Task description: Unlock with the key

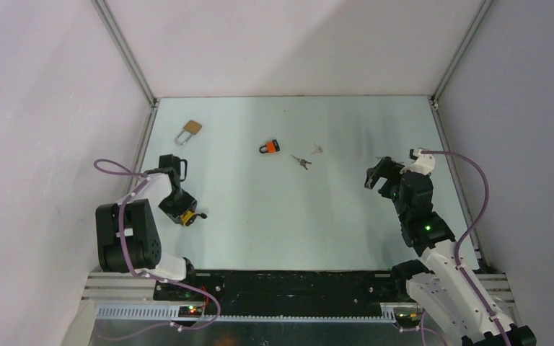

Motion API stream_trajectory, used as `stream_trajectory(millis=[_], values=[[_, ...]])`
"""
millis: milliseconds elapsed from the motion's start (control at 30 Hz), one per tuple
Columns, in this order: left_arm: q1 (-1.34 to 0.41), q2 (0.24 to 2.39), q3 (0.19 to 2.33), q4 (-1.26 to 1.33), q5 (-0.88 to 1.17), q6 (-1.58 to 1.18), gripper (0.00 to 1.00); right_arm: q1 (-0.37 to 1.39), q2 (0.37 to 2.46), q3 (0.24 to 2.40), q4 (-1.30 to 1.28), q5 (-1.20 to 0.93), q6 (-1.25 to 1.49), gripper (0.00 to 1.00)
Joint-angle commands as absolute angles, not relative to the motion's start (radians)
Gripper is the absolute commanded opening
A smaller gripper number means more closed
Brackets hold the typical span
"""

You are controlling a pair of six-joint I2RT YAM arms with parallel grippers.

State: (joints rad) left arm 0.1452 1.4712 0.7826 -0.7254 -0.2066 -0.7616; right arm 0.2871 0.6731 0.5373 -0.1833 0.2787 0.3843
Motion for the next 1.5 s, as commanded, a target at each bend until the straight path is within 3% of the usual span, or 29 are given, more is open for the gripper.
stream_trajectory(millis=[0, 133, 267, 667, 1000, 1133, 1467], values=[[0.144, 1.486, 0.792, -0.669, -0.16, -0.784, 0.39, 0.289, 0.658, 0.538, -0.173, 0.25, 0.357, 1.0], [0.102, 1.478, 0.799, -0.649, -0.131, -0.801, 0.22, 0.289, 0.651, 0.536, -0.151, 0.242, 0.36, 1.0], [0.025, 1.469, 0.84, -0.646, -0.123, -0.816, 0.16, 0.287, 0.651, 0.535, -0.114, 0.208, 0.392, 1.0], [-0.301, 1.564, 1.047, -0.641, -0.207, -0.813, 0.15, 0.279, 0.672, 0.511, -0.018, 0.041, 0.361, 1.0], [-0.449, 1.753, 1.153, -0.572, -0.159, -0.831, 0.17, 0.288, 0.867, 0.635, -0.11, 0.012, 0.37, 1.0], [-0.46, 1.782, 1.127, -0.534, -0.139, -0.839, 0.22, 0.31, 0.946, 0.698, -0.151, 0.018, 0.372, 0.98], [-0.465, 1.703, 1.064, -0.484, -0.1, -0.859, 0.61, 0.342, 1.116, 0.824, -0.271, 0.03, 0.371, 0.94]])
